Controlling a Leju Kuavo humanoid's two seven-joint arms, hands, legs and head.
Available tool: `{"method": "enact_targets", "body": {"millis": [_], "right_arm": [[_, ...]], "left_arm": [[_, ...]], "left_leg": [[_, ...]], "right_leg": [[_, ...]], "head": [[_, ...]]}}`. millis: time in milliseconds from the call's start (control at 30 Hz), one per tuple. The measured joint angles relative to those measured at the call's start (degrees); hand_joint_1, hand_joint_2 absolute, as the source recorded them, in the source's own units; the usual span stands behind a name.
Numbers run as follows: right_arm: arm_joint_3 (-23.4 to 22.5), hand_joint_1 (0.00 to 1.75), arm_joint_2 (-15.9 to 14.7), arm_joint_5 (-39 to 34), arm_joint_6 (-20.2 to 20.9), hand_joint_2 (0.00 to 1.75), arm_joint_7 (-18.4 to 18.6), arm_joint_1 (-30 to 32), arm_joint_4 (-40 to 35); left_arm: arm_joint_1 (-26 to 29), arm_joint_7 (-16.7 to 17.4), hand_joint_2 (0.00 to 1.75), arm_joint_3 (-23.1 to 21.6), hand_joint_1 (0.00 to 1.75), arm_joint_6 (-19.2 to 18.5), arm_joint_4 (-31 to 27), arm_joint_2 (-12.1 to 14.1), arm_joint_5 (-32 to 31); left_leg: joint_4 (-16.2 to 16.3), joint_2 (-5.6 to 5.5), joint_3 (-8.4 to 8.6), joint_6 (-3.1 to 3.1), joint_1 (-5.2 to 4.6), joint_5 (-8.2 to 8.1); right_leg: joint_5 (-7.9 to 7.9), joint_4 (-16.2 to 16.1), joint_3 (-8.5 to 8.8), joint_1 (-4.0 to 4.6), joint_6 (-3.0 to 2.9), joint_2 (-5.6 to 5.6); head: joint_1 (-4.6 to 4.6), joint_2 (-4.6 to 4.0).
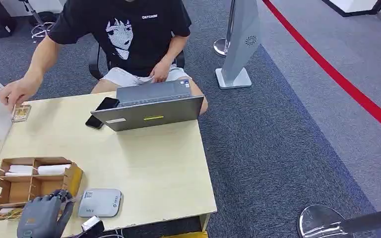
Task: Pass the card to the sensor for recognition and then transmit it.
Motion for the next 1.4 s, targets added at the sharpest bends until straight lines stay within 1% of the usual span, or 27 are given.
{"method": "enact_targets", "body": {"millis": [200, 533, 667, 967, 1067, 1167, 1267, 1400], "right_arm": [[0.39, 0.0, 0.0, -0.07, -0.28, 1.75, 0.28, -0.13, -0.02], [0.46, 0.0, 0.0, -0.13, -0.57, 1.75, 0.44, -0.17, -0.02], [0.48, 0.0, 0.0, -0.15, -0.55, 1.75, 0.46, -0.17, -0.02], [0.5, 0.0, 0.0, -0.2, -0.55, 1.75, 0.57, -0.18, -0.04], [0.5, 0.0, 0.0, -0.26, -0.5, 1.75, 0.57, -0.18, -0.04], [0.53, 0.0, 0.0, -0.37, -0.52, 1.75, 0.57, -0.16, -0.04], [0.53, 0.0, 0.0, -0.94, -0.5, 1.75, 0.57, -0.15, -0.04], [0.53, 0.0, 0.0, -1.05, -0.5, 1.75, 0.41, -0.13, -0.04]], "left_arm": [[-0.62, -0.35, 1.75, -1.18, 1.75, 0.22, 1.6, -1.05, -1.07], [-1.63, -0.5, 1.75, -1.93, 1.75, -0.2, 1.95, -2.23, -2.1], [-1.82, -0.44, 1.75, -2.6, 1.75, -1.09, 2.39, -2.4, -2.05], [-2.03, -0.33, 1.75, -2.71, 1.75, -1.29, 2.6, -2.43, -1.64], [-2.05, -0.33, 1.75, -2.71, 1.75, -0.72, 2.52, -2.4, -1.79], [-2.17, -0.42, 1.75, -2.69, 1.75, 0.77, 1.55, -2.4, -2.16], [-2.86, -1.72, 1.75, -2.19, 1.75, 2.01, -0.15, -2.45, -2.71], [-4.92, -3.48, 1.75, -0.13, 1.75, 2.16, -2.21, -2.45, -2.84]], "left_leg": [[0.0, 0.0, -0.03, 0.0, 0.04, 0.0], [0.01, -0.01, -0.03, 0.0, 0.04, 0.0], [0.0, -0.01, -0.03, 0.0, 0.04, 0.0], [0.0, -0.01, -0.02, 0.0, 0.04, 0.0], [0.0, -0.01, -0.02, 0.0, 0.04, 0.0], [0.01, -0.01, -0.02, 0.0, 0.04, 0.0], [0.01, -0.01, -0.02, 0.0, 0.04, 0.0], [0.01, -0.02, -0.02, 0.0, 0.04, 0.0]], "right_leg": [[0.0, 0.0, -0.01, 0.04, 0.0, 0.01], [0.0, -0.01, -0.02, 0.04, 0.0, 0.0], [0.0, -0.01, -0.02, 0.04, 0.0, 0.0], [0.0, -0.01, -0.01, 0.04, 0.0, 0.0], [0.0, -0.01, -0.02, 0.04, 0.0, 0.0], [0.0, -0.01, -0.02, 0.04, 0.0, 0.0], [0.0, -0.01, -0.02, 0.04, 0.0, -0.01], [0.0, -0.01, -0.02, 0.05, 0.0, -0.01]], "head": [[0.02, 0.0], [0.0, 0.0], [0.0, 0.0], [0.0, 0.0], [0.0, 0.0], [0.0, 0.0], [0.0, 0.0], [0.02, 0.0]]}}
